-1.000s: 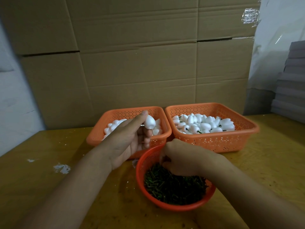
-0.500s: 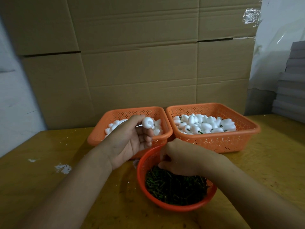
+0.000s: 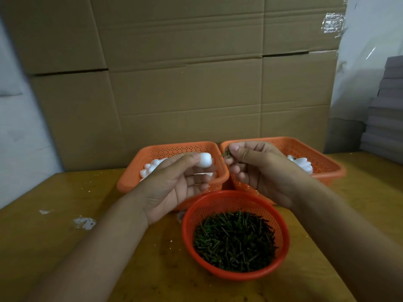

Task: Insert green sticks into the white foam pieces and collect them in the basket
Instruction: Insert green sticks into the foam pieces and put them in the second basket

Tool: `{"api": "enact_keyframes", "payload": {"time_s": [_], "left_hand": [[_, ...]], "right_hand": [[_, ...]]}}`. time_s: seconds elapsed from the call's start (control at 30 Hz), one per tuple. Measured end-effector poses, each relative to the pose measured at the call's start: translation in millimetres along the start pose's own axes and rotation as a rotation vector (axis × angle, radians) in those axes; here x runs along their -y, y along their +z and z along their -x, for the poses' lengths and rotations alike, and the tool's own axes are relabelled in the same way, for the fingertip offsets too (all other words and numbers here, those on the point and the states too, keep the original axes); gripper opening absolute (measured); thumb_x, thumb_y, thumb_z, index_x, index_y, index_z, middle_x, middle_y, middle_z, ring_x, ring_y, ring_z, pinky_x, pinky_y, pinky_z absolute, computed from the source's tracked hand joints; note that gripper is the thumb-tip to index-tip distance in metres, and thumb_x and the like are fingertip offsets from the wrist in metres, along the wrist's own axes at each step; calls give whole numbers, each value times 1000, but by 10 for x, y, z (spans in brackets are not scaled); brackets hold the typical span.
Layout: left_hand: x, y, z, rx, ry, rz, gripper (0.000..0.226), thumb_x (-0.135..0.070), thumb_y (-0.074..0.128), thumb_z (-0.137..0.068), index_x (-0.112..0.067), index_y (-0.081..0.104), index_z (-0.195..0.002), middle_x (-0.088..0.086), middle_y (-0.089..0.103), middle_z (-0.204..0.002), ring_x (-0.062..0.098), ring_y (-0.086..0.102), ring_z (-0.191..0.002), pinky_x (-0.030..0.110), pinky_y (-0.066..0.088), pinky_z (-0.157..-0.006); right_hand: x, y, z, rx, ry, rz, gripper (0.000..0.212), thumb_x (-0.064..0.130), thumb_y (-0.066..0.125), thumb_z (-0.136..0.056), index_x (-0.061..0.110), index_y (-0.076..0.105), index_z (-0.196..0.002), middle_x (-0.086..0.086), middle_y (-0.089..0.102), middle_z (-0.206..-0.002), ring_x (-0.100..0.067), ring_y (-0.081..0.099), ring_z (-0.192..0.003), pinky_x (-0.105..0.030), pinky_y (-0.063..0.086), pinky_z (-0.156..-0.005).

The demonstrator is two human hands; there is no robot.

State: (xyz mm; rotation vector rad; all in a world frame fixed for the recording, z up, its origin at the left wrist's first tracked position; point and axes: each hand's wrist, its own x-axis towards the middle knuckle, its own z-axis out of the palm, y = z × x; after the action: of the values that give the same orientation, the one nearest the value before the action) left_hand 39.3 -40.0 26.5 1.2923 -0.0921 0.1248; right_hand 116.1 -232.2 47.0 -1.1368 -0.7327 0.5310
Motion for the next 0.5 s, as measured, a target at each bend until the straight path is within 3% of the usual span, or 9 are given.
{"api": "enact_keyframes", "payload": {"time_s": [0.2,0.5], "left_hand": [[-28,34,27,15,5,28,43,-22,69,-85,-3,61,-124,15,72,-111,16,71,-80,28,58,-69],[-51,60,62,43,15,-2,25,-24,77,-77,-18,76,-101,14,73,-113,16,71,-84,28,59,-70]], "right_hand": [[-12,-31,-17,-37,-7,-5,16,23,65,-81,7,66,-83,-2,68,-72,-4,57,-54,-14,48,-48],[-44,-33,-26,-78,-35,79,29,29,73,-74,6,71,-91,0,69,-74,-5,58,-58,-16,45,-48]]}}
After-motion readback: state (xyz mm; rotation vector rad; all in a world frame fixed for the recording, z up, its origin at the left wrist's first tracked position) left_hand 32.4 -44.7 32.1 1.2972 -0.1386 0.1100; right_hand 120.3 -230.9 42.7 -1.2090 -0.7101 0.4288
